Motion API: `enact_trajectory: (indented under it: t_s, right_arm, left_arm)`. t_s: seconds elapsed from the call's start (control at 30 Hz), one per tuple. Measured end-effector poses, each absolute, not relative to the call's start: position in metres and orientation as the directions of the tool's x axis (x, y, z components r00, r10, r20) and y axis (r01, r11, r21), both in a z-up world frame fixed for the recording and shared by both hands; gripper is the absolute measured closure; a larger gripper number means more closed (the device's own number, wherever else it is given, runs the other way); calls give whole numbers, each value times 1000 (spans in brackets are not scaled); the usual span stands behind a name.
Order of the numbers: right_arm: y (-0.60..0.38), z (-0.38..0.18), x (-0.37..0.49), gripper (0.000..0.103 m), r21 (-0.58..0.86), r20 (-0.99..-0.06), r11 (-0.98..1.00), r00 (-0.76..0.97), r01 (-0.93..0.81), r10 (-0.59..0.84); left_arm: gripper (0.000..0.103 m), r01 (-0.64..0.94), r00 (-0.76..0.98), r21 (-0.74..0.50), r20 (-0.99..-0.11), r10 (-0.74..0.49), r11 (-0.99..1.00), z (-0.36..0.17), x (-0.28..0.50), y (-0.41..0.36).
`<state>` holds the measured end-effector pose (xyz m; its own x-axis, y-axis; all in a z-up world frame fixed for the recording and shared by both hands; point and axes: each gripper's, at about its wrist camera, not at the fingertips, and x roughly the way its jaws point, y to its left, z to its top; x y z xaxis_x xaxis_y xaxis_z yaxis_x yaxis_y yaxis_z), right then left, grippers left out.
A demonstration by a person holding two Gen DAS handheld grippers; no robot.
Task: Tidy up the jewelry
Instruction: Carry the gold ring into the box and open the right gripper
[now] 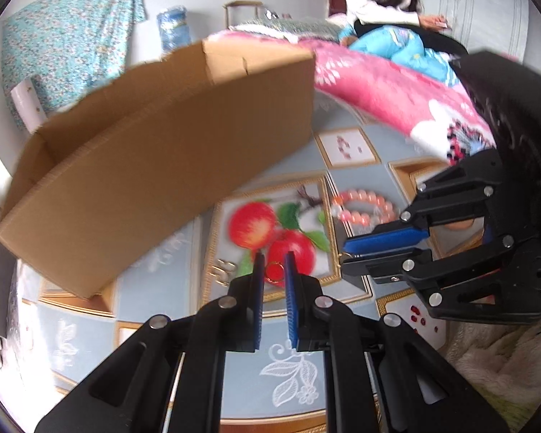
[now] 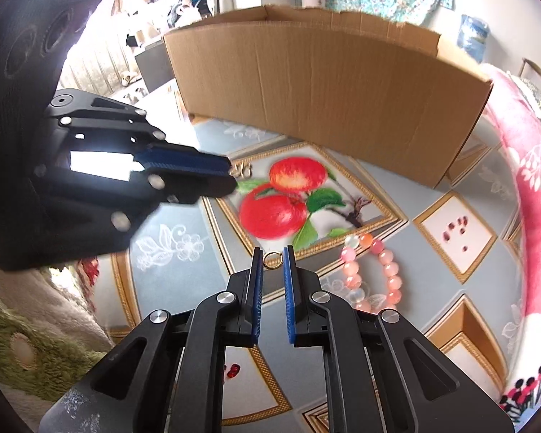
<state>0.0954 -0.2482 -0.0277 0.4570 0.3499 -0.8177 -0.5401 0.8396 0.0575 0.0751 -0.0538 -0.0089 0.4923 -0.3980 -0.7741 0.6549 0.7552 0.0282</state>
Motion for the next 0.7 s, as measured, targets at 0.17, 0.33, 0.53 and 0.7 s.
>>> enact_trajectory:
  t_s: [0.17,0.33,0.53,0.7]
  right_arm:
    - [-252,13,97,94,48,-759,842,528,-538,381]
    - [-255,69,108,94,38,-643,826,620,-562,451]
    - [-253,96,164,94,30,-566,814,662,-579,492]
    - [-247,71,237,94,92,-670,824,578,-559,467]
  left_arm:
    - [93,630,564,7,-692,-451,777,42,77,-31]
    - [93,610,652,24,-583,-485,792,95,88,-13]
    - [93,580,629,-43,-611,-480,814,96,148,-9]
    - [93,511,507,-138,-748,-428,848,60,215,-10]
